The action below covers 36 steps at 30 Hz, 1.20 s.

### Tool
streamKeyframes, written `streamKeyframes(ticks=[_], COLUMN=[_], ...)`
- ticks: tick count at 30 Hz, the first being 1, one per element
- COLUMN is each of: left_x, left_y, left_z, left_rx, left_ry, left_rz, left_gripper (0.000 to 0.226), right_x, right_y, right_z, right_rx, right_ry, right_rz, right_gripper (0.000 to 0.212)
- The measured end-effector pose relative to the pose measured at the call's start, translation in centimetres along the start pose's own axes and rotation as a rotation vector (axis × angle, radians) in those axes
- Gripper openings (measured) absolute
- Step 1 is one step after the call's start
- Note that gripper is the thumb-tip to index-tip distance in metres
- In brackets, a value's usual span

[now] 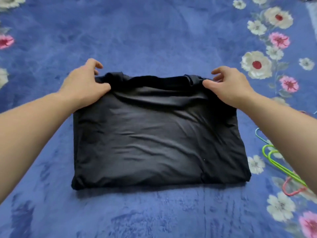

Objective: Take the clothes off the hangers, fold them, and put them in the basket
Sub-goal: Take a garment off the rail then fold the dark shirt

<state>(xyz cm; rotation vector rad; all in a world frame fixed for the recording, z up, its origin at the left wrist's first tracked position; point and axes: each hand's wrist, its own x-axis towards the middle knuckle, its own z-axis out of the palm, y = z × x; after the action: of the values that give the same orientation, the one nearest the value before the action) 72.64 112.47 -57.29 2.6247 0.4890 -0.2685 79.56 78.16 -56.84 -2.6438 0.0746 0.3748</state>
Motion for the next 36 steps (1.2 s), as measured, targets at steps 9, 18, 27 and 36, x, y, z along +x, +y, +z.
streamKeyframes(ticks=[9, 18, 27, 36], left_x=[-6.4, -11.3, -14.9, -19.9], left_y=[-4.9, -1.6, -6.3, -9.9], left_z=[8.2, 13.8, 12.4, 9.7], left_rx=[-0.064, 0.201, 0.212, 0.58], left_ry=[0.257, 0.036, -0.033, -0.156], left_rz=[-0.26, 0.273, 0.178, 0.712], left_gripper=[0.064, 0.059, 0.068, 0.065], right_x=[-3.2, -4.8, -8.3, -19.4], right_y=[6.3, 2.9, 9.1, 14.6], right_z=[4.9, 9.7, 5.8, 7.2], right_rx=[-0.272, -0.498, -0.476, -0.609], right_ry=[0.174, -0.238, -0.019, -0.228], right_rz=[-0.009, -0.462, -0.285, -0.59], right_gripper=[0.065, 0.063, 0.069, 0.066])
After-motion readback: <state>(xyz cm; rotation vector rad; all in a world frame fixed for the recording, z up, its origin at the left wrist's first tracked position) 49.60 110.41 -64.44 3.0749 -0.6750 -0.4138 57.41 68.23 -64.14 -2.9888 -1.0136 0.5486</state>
